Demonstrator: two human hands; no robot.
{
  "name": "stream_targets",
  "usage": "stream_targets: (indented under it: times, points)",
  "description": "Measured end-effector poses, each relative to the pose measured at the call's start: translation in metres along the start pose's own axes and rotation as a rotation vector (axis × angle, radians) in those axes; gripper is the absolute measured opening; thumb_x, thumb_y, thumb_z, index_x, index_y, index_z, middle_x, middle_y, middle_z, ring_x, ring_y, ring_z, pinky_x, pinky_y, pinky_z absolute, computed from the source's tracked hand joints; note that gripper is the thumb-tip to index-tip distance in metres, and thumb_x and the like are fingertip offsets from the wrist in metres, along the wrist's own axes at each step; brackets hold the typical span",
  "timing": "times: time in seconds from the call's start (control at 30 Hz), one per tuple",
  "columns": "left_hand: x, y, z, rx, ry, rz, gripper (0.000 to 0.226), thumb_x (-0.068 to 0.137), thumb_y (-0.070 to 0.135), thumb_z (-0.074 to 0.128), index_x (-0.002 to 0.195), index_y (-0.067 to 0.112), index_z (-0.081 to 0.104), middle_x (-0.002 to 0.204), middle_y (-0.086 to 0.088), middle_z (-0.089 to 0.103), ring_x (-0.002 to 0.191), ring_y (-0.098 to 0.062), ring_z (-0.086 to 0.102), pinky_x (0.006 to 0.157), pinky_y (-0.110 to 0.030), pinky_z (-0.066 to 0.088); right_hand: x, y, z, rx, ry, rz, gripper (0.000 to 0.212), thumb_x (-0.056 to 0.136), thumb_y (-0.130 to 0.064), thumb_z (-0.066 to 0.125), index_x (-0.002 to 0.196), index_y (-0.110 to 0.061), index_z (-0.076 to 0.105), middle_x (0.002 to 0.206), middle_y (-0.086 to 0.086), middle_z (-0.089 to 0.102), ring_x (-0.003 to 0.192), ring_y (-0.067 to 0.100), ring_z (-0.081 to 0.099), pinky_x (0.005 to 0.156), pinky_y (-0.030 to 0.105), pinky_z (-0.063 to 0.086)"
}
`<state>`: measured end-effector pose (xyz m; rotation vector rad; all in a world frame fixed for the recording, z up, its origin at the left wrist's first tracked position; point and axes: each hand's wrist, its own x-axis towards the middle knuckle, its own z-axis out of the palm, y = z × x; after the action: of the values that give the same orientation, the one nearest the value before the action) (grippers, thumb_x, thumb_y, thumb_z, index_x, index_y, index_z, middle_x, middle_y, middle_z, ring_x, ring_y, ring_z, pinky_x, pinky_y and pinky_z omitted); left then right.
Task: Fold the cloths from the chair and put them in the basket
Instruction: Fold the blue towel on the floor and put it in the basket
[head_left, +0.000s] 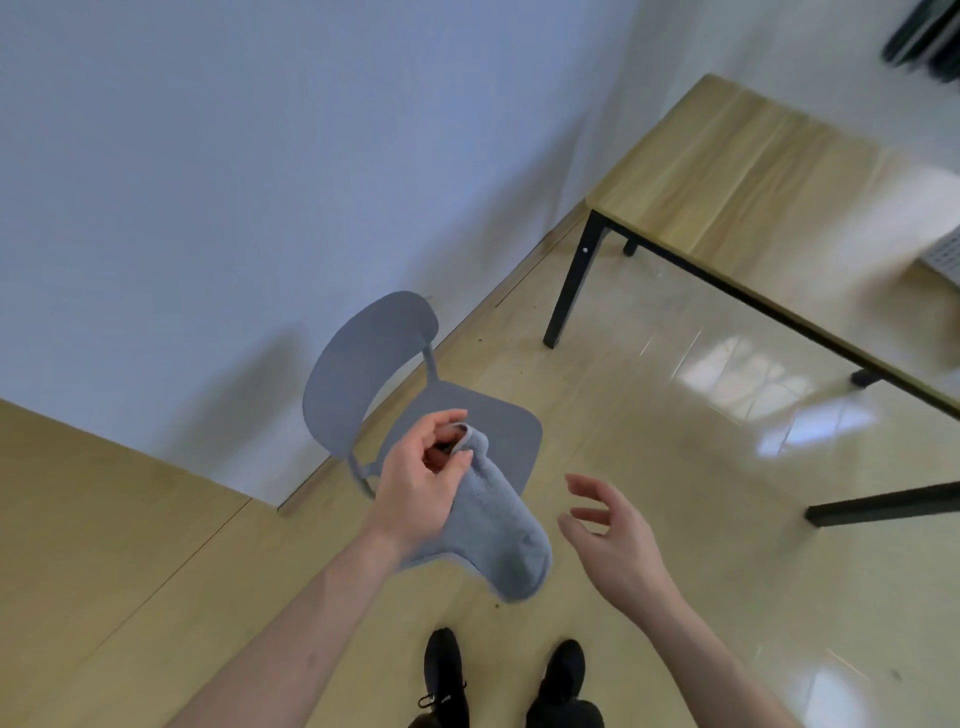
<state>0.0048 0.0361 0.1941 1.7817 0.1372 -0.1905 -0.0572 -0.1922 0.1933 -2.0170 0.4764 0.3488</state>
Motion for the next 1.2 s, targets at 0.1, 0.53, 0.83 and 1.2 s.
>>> stream_targets:
  times: [0.1, 0.53, 0.83, 1.2]
  points:
    - [-0.028, 0.035, -0.009, 0.043, -0.154, 0.058, 0.044, 0.097, 0.0, 0.061, 0.128, 0.032, 0.062, 0.12, 0.02, 0.07, 0.102, 0.008, 0.064, 0.088, -0.014, 0.049, -0.03, -0.014, -0.013, -0.047, -0.021, -0.053, 0.044, 0.093, -0.025, 0.07, 0.134, -0.035, 0.058, 0.128, -0.022, 0.061, 0.109, -0.002, 0.061, 0.077, 0.015, 0.05]
    - [-0.093, 0.077, -0.025, 0.172, -0.539, 0.104, 0.035, 0.102, -0.001, 0.049, 0.126, 0.019, 0.065, 0.104, 0.01, 0.078, 0.107, -0.001, 0.069, 0.09, -0.013, 0.051, -0.079, -0.026, -0.001, -0.093, -0.114, -0.217, 0.036, 0.088, -0.023, 0.079, 0.115, -0.044, 0.068, 0.108, -0.023, 0.07, 0.096, -0.002, 0.065, 0.085, 0.032, 0.059]
    - [-0.085, 0.078, -0.053, 0.495, -0.444, 0.273, 0.016, 0.097, 0.03, 0.067, 0.109, 0.04, 0.067, 0.09, 0.026, 0.064, 0.071, -0.004, 0.054, 0.068, -0.018, 0.049, -0.094, -0.039, -0.005, 0.032, -0.017, -0.293, 0.016, 0.101, -0.026, 0.06, 0.091, -0.022, 0.072, 0.082, 0.002, 0.071, 0.076, 0.018, 0.064, 0.067, 0.037, 0.051]
    - [-0.081, 0.056, -0.018, 0.374, -0.028, 0.564, 0.014, 0.091, 0.024, 0.077, 0.104, 0.025, 0.081, 0.093, 0.018, 0.069, 0.084, -0.005, 0.065, 0.073, -0.017, 0.053, -0.105, -0.046, -0.019, 0.035, 0.145, -0.332, 0.028, 0.102, -0.031, 0.054, 0.084, -0.013, 0.066, 0.074, 0.014, 0.063, 0.062, 0.019, 0.054, 0.06, 0.038, 0.046]
